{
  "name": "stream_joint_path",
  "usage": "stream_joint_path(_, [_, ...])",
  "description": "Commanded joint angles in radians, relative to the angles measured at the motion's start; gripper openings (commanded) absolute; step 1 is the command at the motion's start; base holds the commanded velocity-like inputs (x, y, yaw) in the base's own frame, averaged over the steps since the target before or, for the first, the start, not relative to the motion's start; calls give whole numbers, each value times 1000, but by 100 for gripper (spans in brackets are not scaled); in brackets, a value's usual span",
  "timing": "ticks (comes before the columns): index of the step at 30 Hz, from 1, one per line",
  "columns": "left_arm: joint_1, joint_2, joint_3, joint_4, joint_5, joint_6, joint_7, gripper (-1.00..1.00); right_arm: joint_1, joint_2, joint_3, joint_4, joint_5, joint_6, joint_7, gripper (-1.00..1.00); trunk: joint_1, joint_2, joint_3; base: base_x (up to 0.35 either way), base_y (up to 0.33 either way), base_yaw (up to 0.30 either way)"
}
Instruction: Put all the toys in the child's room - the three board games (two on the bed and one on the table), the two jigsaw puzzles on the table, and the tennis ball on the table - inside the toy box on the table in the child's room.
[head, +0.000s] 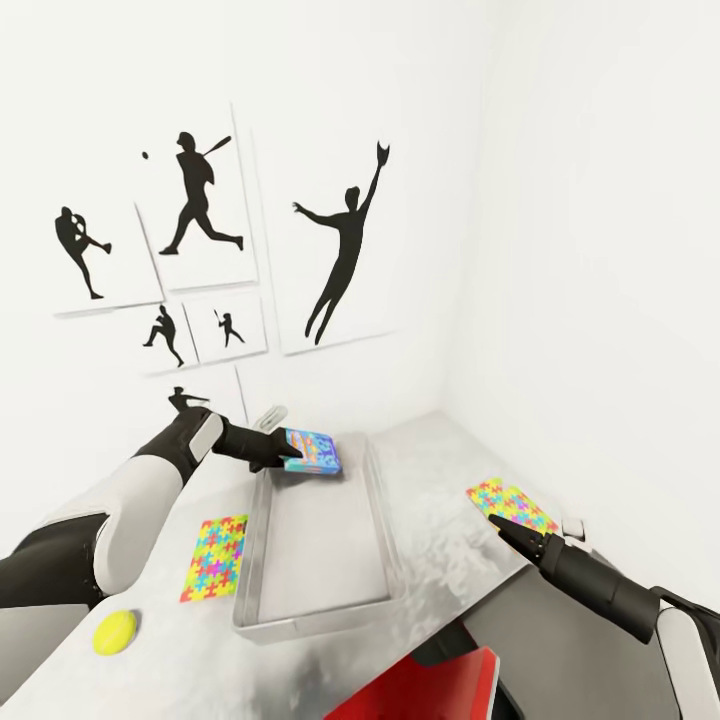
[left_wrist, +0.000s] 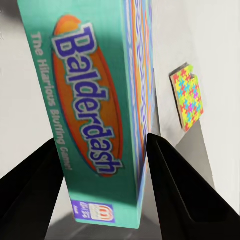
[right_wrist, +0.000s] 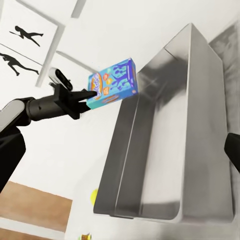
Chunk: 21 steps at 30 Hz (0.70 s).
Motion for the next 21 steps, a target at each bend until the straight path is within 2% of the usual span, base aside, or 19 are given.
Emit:
stream_joint_path(1, [-1,0,3,3,10,7,4,-100,-1,0,-1,0,4,4,6,100,1,-2,-4,0,0,0])
stream_joint_path(13, [-1,2,0,8,9,9,-6,-100,-1,0,-9,15,4,4,7,100,1,-2,-23,0,0,0])
stream_joint_path(21, [-1,0,0,9,9,10,-7,-100,0,0,-14,19,7,4,7,100,1,-2,-27,0,0,0])
